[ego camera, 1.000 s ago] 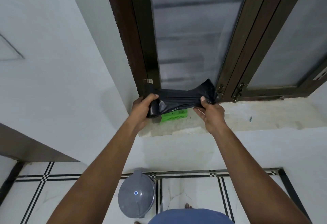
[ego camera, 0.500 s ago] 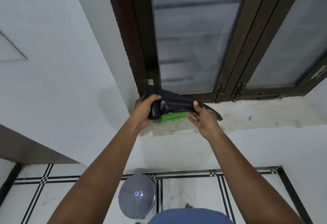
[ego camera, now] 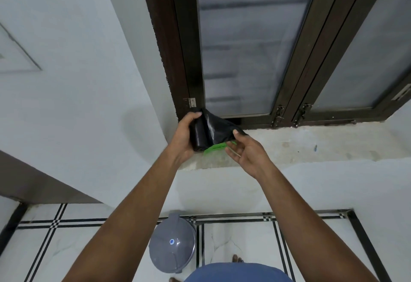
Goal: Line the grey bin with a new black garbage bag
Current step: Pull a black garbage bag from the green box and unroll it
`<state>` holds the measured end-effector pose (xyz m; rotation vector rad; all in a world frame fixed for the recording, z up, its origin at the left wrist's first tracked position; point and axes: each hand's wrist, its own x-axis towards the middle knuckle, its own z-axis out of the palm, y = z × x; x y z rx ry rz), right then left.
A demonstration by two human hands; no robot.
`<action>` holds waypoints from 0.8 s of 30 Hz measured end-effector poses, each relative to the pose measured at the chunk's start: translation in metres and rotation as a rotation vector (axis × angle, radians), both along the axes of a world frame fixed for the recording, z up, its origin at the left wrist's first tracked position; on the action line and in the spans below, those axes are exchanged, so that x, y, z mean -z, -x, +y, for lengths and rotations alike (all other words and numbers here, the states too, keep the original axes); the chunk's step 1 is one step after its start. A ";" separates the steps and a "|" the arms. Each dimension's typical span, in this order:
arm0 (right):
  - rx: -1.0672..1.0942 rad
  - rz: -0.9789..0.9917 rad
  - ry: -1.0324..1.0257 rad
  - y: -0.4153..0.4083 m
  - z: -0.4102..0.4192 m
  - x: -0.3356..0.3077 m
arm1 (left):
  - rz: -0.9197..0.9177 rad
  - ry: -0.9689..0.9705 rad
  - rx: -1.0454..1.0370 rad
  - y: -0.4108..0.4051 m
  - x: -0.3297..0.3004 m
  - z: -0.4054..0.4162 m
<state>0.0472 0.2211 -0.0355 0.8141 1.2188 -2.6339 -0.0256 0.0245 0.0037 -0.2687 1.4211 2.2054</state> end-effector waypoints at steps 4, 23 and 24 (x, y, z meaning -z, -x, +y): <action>0.123 0.005 -0.083 0.000 0.011 0.003 | -0.004 0.142 -0.076 0.007 0.011 -0.009; 0.246 -0.084 -0.100 0.005 -0.020 -0.001 | 0.122 0.153 0.034 0.007 0.006 -0.012; 0.306 -0.087 -0.140 0.006 -0.022 -0.002 | 0.123 0.173 0.018 0.005 0.007 -0.010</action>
